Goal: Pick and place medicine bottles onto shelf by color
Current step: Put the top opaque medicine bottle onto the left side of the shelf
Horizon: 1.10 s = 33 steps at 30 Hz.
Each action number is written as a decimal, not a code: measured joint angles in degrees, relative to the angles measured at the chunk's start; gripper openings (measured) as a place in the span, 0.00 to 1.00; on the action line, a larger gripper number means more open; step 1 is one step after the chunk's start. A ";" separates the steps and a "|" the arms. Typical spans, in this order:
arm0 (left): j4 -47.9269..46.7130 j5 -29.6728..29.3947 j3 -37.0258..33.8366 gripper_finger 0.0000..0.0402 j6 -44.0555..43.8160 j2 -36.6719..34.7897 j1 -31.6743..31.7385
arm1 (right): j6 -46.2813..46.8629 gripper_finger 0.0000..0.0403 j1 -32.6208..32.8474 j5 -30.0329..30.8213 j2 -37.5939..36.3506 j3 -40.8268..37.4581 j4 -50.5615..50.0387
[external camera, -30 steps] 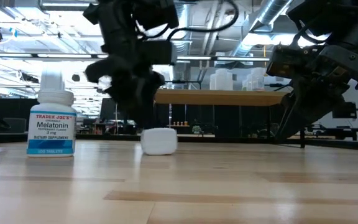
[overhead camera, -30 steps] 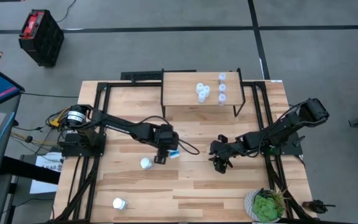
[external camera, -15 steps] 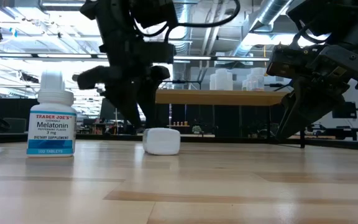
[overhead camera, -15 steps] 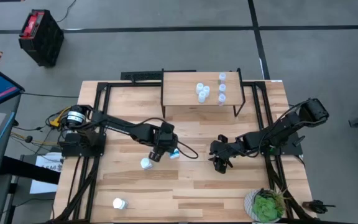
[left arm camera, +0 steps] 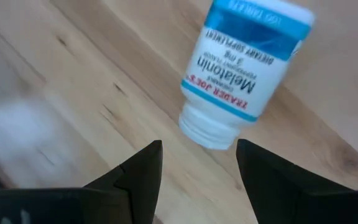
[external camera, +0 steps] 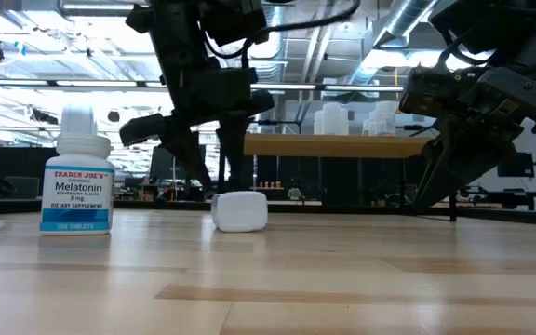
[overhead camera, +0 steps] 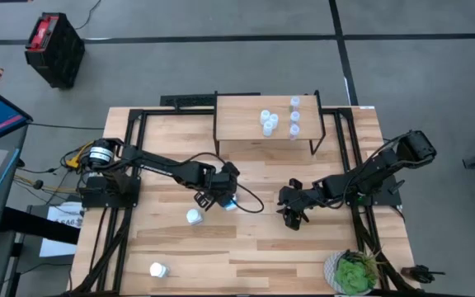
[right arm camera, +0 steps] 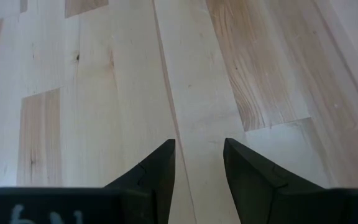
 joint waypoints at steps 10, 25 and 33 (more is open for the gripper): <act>2.14 0.81 0.00 0.48 2.90 5.23 0.17 | 0.00 0.39 0.00 0.00 0.00 0.01 -0.31; 2.31 6.37 0.02 0.48 -12.71 5.92 0.37 | 0.74 0.39 0.00 0.07 0.00 0.02 2.07; 5.57 10.98 0.02 0.48 -19.20 5.92 0.25 | 2.44 0.36 0.91 7.17 4.35 0.14 14.86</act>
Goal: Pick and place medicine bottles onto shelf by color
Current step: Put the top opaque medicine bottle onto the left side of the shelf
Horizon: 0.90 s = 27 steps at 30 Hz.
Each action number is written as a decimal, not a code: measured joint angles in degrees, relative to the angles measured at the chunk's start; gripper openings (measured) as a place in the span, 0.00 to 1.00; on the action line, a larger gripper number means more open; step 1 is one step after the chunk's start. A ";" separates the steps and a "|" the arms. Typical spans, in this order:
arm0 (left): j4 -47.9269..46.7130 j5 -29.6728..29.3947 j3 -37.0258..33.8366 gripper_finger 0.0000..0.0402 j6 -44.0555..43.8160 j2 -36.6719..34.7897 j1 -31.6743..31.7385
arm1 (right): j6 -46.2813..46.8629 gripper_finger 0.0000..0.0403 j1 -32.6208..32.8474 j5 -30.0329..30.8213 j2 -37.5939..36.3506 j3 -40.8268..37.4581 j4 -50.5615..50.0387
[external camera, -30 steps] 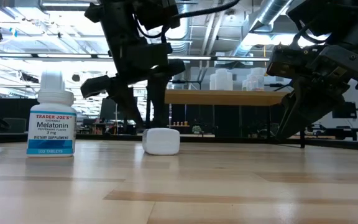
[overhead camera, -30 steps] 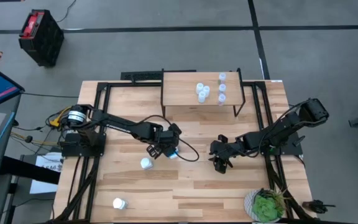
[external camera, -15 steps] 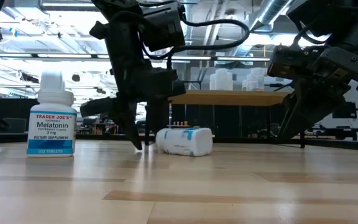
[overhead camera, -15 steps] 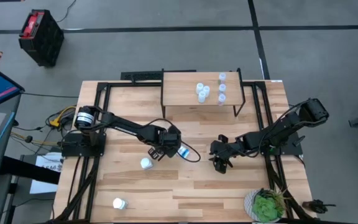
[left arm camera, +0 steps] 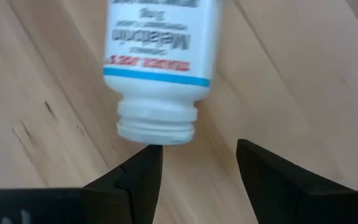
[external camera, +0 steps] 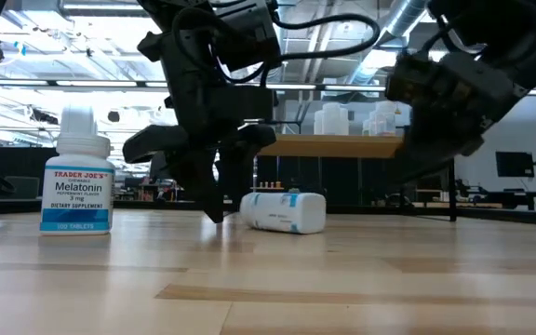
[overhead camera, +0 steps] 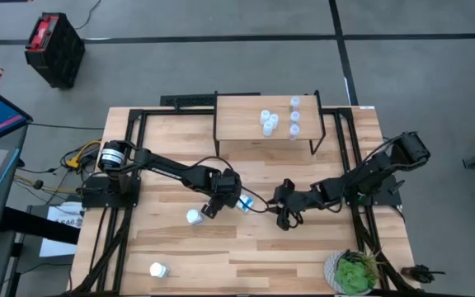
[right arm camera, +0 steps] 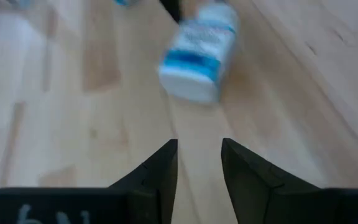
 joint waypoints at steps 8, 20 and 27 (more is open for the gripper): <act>0.04 0.78 0.00 0.48 -5.76 0.00 0.03 | -4.40 0.31 -0.03 0.81 11.01 7.92 2.16; -1.04 1.39 0.00 0.48 -10.77 0.00 0.07 | -7.78 0.25 0.87 8.93 16.26 23.01 -15.79; -0.83 1.37 0.00 0.48 -11.47 -0.02 0.03 | -7.33 0.25 0.64 11.35 16.55 24.17 -16.15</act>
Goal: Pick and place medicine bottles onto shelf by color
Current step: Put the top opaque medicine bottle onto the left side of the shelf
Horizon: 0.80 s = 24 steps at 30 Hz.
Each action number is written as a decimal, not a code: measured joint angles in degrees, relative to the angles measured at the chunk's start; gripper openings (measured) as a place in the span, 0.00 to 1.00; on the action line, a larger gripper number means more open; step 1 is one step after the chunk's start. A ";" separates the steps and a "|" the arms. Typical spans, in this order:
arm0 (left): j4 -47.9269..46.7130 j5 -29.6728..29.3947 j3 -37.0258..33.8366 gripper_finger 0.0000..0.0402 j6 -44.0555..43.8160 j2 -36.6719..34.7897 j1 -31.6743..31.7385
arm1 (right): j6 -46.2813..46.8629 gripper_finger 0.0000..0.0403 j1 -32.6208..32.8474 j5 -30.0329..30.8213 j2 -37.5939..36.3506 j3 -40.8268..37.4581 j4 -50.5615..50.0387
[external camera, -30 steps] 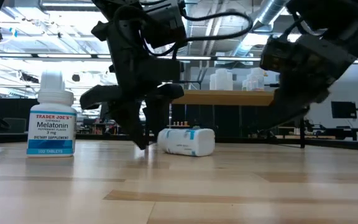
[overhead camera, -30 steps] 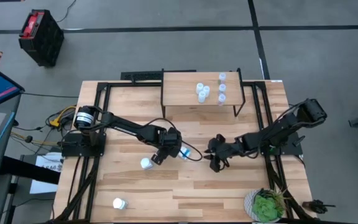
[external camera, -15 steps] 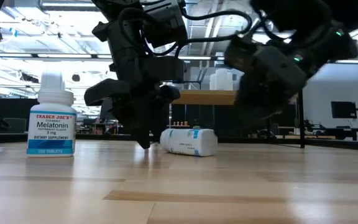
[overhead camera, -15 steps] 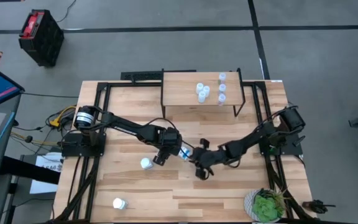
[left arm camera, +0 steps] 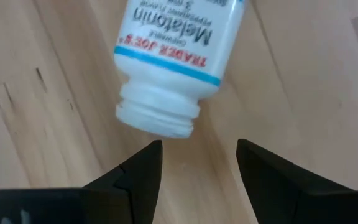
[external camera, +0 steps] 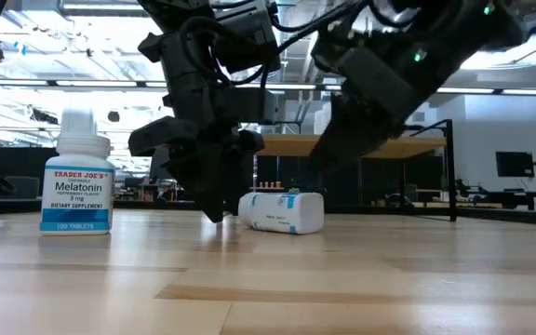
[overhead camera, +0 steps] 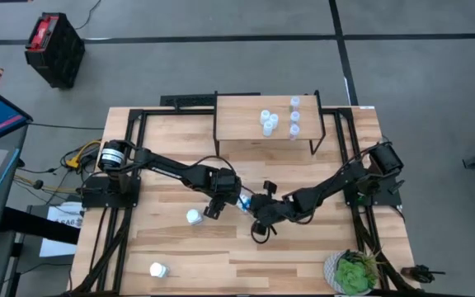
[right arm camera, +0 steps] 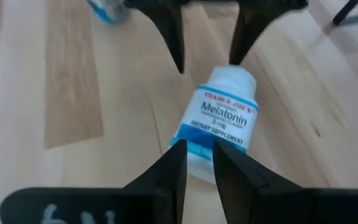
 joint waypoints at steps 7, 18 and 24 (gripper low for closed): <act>1.12 -0.45 0.00 0.48 -0.21 0.00 -0.02 | 0.52 0.25 -0.84 -0.27 1.66 -0.02 -0.02; -1.63 -2.73 2.24 0.48 1.05 -0.25 -0.04 | 2.03 0.25 -0.64 -3.09 1.55 -0.03 0.02; -7.95 -1.87 8.94 0.48 1.05 -0.36 -0.04 | 2.34 0.25 -0.64 -3.24 1.55 -0.02 -0.23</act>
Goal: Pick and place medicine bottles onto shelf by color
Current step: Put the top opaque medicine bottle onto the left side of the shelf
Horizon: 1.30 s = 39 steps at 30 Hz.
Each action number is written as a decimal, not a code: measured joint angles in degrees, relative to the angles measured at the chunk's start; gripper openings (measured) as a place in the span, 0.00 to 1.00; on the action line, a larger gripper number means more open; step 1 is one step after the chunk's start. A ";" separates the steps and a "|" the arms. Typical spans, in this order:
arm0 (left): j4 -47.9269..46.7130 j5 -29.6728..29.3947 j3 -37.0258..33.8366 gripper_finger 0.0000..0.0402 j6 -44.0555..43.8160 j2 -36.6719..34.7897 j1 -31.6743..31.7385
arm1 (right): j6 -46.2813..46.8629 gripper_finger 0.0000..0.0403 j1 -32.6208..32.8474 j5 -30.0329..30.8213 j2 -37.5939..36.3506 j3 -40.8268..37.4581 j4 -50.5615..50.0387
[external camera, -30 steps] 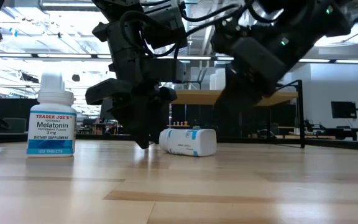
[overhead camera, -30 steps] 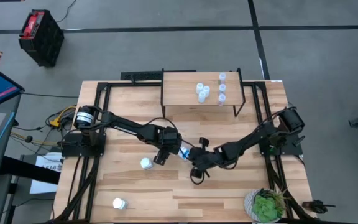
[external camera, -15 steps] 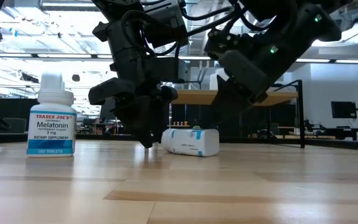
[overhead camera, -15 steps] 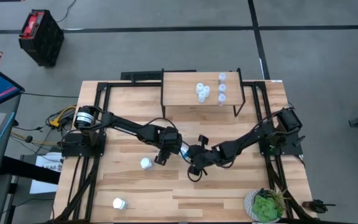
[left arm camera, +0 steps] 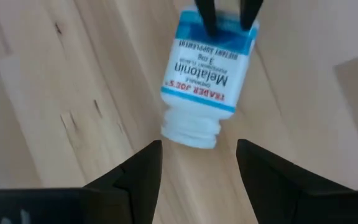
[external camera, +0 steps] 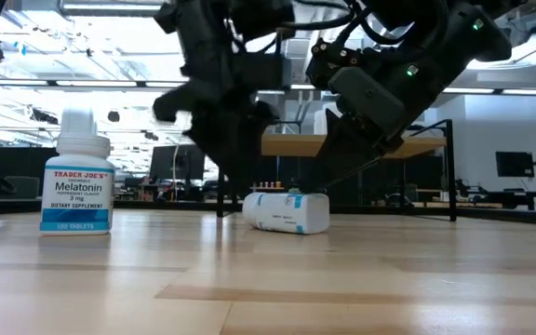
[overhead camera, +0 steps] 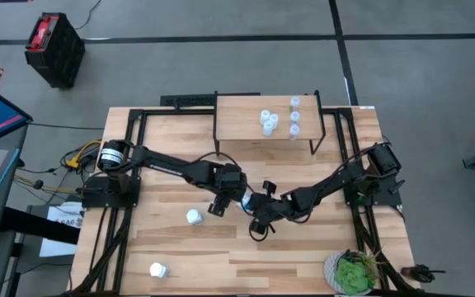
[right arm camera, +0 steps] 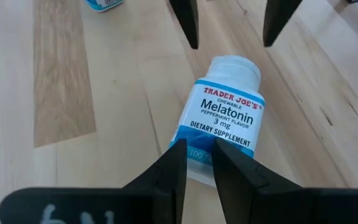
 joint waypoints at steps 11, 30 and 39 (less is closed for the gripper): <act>-4.89 2.09 -1.54 0.48 -0.98 -0.08 -0.09 | 0.08 0.25 0.00 -0.13 0.00 0.00 -0.43; 1.52 4.78 -3.70 0.48 -1.09 -0.06 -0.09 | 0.04 0.25 0.00 -0.20 0.04 -0.02 -0.54; 2.45 4.80 -3.73 0.48 0.14 3.51 -0.11 | -0.07 0.25 0.00 -0.23 0.09 -0.09 -0.18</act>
